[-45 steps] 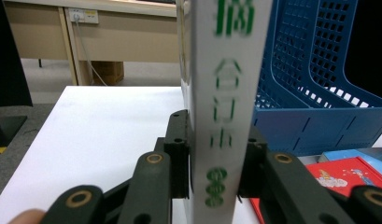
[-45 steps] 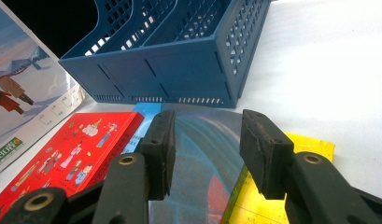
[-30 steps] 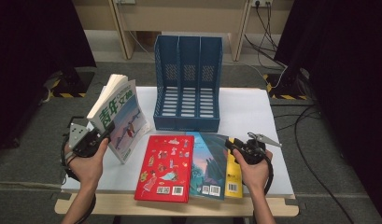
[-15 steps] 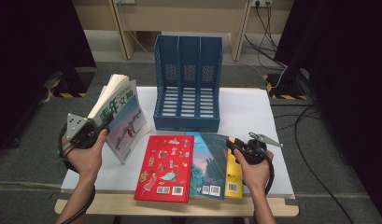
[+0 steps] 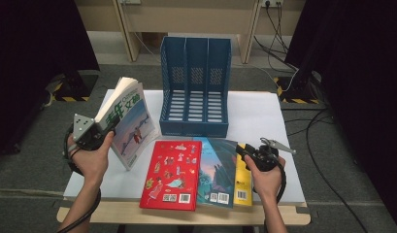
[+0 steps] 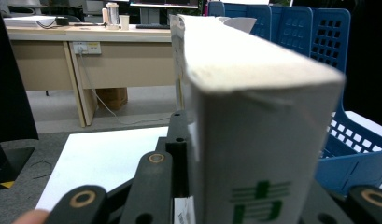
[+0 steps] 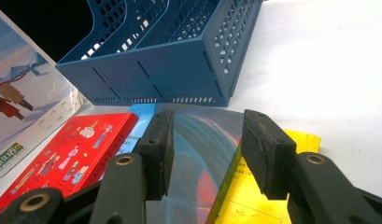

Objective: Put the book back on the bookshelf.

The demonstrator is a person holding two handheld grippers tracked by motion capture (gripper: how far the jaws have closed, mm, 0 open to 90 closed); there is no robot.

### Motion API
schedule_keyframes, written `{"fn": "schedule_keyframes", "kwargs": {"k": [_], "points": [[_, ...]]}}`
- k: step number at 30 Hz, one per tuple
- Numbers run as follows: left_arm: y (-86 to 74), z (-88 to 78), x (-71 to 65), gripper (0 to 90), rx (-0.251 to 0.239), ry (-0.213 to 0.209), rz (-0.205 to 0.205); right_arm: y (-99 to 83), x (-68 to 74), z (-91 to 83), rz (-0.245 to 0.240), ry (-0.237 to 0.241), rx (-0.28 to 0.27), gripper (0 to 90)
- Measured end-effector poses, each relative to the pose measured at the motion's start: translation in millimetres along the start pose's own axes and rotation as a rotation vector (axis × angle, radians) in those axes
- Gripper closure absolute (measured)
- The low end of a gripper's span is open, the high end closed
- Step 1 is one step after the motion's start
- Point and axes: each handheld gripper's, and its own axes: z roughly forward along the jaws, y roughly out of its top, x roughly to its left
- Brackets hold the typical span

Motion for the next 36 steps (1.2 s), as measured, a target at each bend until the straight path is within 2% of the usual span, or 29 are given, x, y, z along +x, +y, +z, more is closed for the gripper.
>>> {"fn": "schedule_keyframes", "kwargs": {"k": [14,26,31,32,36], "points": [[-2.8,-0.9,-0.9,72.5,-0.021,0.002,-0.017,1.1,-2.3,-2.5,0.011,0.005,-0.016,55.0],[0.3,1.8,-1.0,73.5,0.001,-0.044,-0.003,0.5,-4.0,-3.3,0.024,0.005,-0.013,55.0],[4.5,5.8,-2.6,73.7,0.011,-0.063,0.009,0.8,-5.7,-3.9,0.03,0.004,-0.015,54.9],[5.7,6.7,-3.3,73.8,0.01,-0.062,0.008,1.1,-4.9,-4.4,0.043,0.005,-0.015,54.9],[14.1,9.8,-5.8,73.8,0.017,-0.055,0.01,2.0,-7.3,-5.8,0.039,0.005,-0.024,55.0]]}}
